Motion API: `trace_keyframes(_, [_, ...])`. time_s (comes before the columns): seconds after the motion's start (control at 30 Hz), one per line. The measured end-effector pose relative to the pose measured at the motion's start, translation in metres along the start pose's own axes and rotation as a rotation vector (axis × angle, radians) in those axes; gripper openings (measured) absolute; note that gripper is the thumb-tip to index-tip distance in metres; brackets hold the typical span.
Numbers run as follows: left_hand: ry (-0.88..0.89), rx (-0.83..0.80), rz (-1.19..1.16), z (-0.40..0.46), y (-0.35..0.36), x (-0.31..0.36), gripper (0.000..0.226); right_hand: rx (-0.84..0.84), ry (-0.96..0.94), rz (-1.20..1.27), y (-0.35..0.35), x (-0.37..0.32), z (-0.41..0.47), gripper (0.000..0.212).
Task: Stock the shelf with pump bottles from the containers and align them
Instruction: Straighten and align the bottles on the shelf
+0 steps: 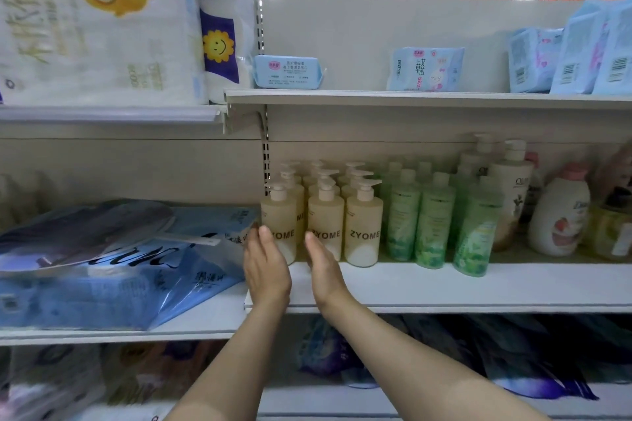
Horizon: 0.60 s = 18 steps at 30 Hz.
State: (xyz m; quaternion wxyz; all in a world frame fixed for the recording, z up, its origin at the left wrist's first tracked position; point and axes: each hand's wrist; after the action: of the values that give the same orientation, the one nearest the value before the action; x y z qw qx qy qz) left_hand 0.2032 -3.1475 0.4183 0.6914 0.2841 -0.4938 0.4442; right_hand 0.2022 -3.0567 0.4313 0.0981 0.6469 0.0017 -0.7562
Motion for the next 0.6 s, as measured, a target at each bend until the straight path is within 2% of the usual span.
trace_keyframes(0.13, [-0.052,-0.022,-0.023,0.002,-0.001,0.002,0.066,0.000,0.014,-0.005,0.009,0.003,0.005,0.051])
trace_keyframes(0.4, [-0.008,-0.039,-0.061,0.001,-0.007,0.000,0.063,0.034,-0.009,-0.012,0.012,0.009,0.007,0.045])
trace_keyframes(0.53, [-0.025,-0.038,-0.048,0.000,-0.008,0.000,0.065,0.064,-0.039,-0.066,0.011,0.013,0.006,0.025])
trace_keyframes(0.6, [-0.026,-0.048,-0.037,0.000,-0.007,-0.001,0.065,0.090,-0.060,-0.100,0.012,0.013,0.004,0.021])
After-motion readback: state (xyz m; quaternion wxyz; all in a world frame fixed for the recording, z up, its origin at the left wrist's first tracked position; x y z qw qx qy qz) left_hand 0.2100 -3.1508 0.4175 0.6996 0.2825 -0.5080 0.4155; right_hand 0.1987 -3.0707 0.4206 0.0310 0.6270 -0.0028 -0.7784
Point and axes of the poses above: each hand's wrist, its own z-axis towards the middle knuckle, its own y-axis out of the palm, x = y × z, and after that the axes turned 10 degrees about x, right-handed
